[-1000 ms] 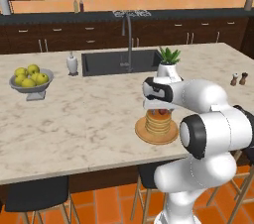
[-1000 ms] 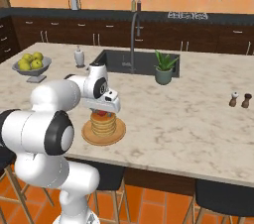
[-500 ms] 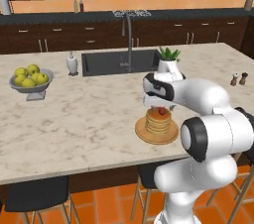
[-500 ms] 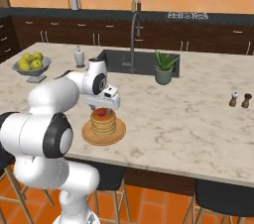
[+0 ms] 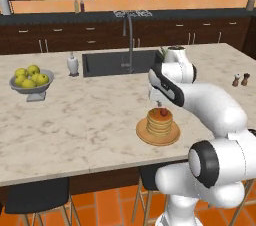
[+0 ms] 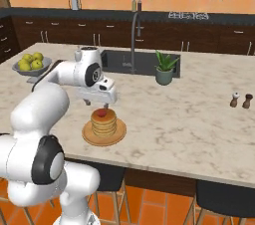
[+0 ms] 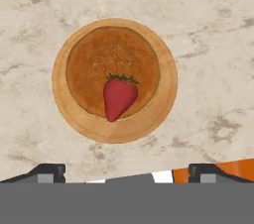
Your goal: Take the strawberry from the fridge and place it on top of the pancake, located on the dining counter.
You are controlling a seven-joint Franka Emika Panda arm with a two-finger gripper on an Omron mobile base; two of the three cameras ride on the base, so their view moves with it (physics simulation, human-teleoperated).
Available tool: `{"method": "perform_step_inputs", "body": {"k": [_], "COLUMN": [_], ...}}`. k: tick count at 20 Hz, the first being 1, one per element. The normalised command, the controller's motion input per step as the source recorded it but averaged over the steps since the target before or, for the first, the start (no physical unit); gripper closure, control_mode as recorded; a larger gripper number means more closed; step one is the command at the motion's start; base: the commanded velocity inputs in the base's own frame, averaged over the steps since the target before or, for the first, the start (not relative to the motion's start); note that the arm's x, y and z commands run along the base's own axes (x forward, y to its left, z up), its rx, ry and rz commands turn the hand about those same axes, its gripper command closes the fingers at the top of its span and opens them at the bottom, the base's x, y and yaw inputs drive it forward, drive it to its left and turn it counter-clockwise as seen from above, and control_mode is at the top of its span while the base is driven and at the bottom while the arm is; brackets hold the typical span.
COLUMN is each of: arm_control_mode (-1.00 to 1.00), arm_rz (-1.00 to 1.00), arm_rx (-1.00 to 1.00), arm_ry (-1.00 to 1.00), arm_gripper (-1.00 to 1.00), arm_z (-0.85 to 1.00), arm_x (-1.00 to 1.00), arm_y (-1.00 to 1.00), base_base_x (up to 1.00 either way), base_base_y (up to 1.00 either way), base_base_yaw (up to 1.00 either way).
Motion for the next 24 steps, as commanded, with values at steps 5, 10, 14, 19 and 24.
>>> {"method": "perform_step_inputs", "body": {"k": [5, 10, 14, 19, 24], "arm_control_mode": [-1.0, -1.0, -1.0, -1.0, -1.0], "arm_rz": [0.0, 0.07, 0.06, 0.11, 0.0], "arm_rx": [-0.03, -0.17, -0.15, -0.04, 0.0], "arm_ry": [-0.02, 0.0, 0.0, 0.05, 0.1], "arm_gripper": [-1.0, -1.0, -1.0, -1.0, -1.0], "arm_z": [0.07, 0.13, 0.05, -0.34, -0.24], "arm_x": [-1.0, -1.0, -1.0, -0.54, 0.04], "arm_y": [0.32, 1.0, 1.0, 0.49, 0.0], "base_base_x": [0.0, 0.0, 0.0, 0.0, 0.0], "base_base_y": [0.0, 0.0, 0.0, 0.0, 0.0], "base_base_yaw": [0.0, 0.0, 0.0, 0.0, 0.0]}}
